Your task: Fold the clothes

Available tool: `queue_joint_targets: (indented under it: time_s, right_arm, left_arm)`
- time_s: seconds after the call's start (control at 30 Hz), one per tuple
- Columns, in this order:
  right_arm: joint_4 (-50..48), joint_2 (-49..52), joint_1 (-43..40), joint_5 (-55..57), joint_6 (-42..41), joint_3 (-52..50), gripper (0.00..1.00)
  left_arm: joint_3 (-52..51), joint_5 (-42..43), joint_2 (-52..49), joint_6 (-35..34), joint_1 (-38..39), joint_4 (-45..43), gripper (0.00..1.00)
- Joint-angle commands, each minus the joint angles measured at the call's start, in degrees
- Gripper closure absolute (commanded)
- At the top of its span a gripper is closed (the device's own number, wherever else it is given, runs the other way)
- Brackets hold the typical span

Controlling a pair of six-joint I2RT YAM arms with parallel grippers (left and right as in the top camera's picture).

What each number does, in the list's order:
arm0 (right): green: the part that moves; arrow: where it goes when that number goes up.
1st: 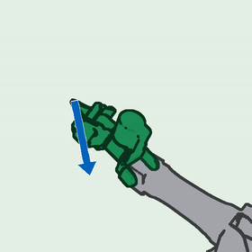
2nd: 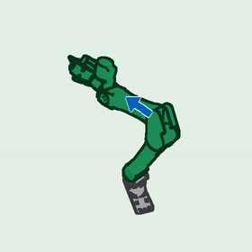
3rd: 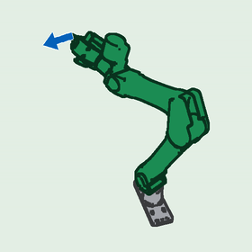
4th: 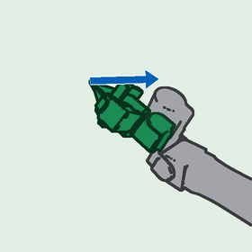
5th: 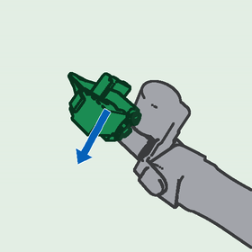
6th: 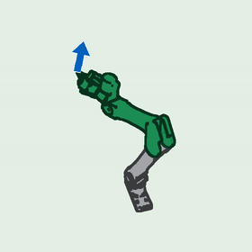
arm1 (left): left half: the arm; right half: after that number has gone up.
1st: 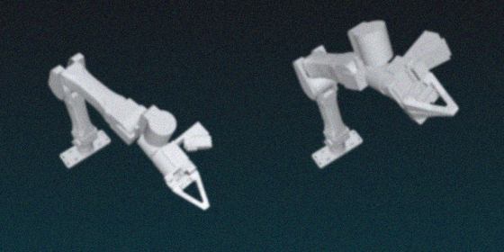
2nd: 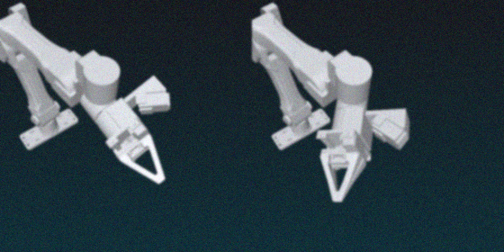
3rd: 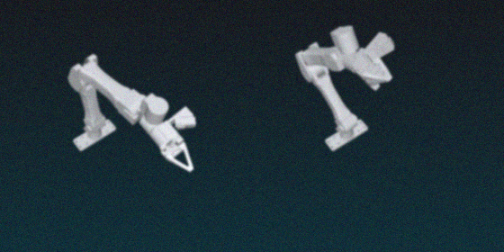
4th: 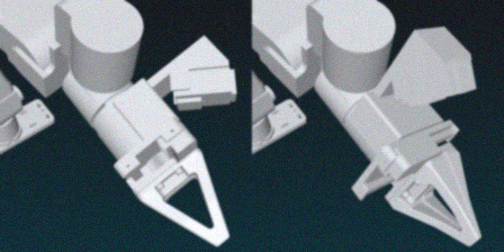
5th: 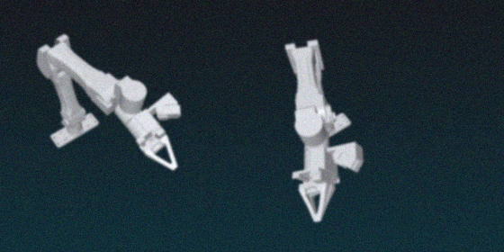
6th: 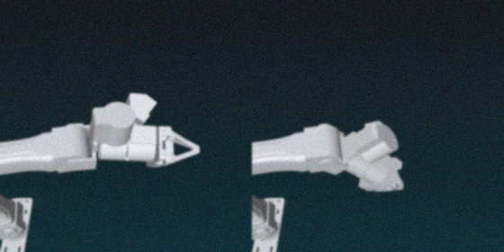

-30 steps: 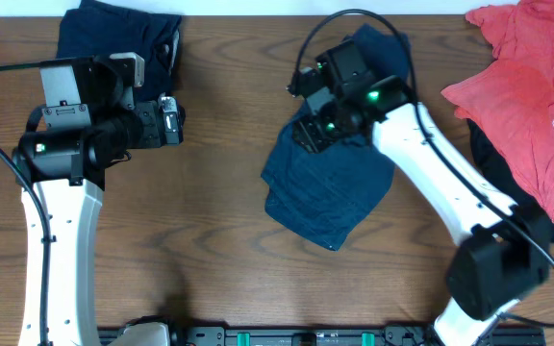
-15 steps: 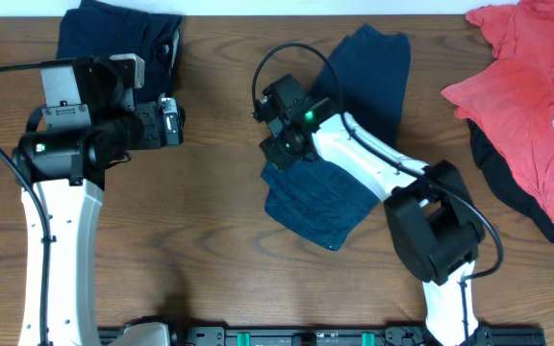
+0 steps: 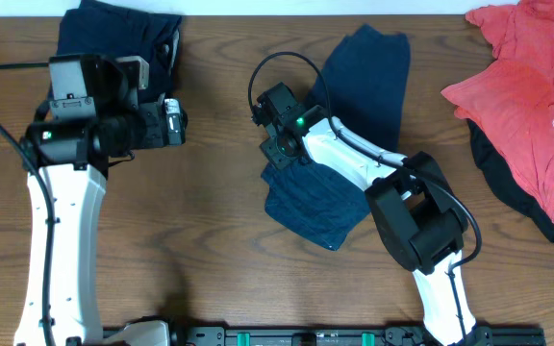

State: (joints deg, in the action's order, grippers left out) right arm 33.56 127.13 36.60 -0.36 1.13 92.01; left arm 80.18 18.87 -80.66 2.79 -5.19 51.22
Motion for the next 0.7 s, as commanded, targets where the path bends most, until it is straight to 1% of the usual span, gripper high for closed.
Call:
queue_joint_targets:
  time_s: [0.0,0.1,0.23,0.33,0.43,0.67]
  right_arm:
    - [0.52,2.27,0.55,1.40,0.26,0.55,0.56]
    - [1.86,2.80,0.44,1.73,0.17,0.52,0.82]
    - [3.28,2.73,-0.09,1.86,-2.01,1.25,0.99]
    - [6.91,2.73,-0.74,1.88,-4.33,3.56,0.99]
    - [13.55,2.73,-1.62,1.88,-6.01,8.41,0.99]
    - [31.85,1.42,-4.11,1.79,-7.32,25.86,0.99]
  left_arm:
    - [0.57,-0.50,-1.44,-0.52,-0.26,0.85,0.02]
    - [0.57,-0.52,-1.68,-0.52,-0.26,1.33,0.02]
    - [0.57,-0.52,-1.66,-0.50,-0.26,1.27,0.02]
    - [0.57,-0.52,-1.66,-0.50,-0.26,1.25,0.02]
    - [0.57,-0.52,-1.66,-0.50,-0.26,1.14,0.02]
    - [0.57,-0.52,-1.66,-0.50,-0.26,0.57,0.02]
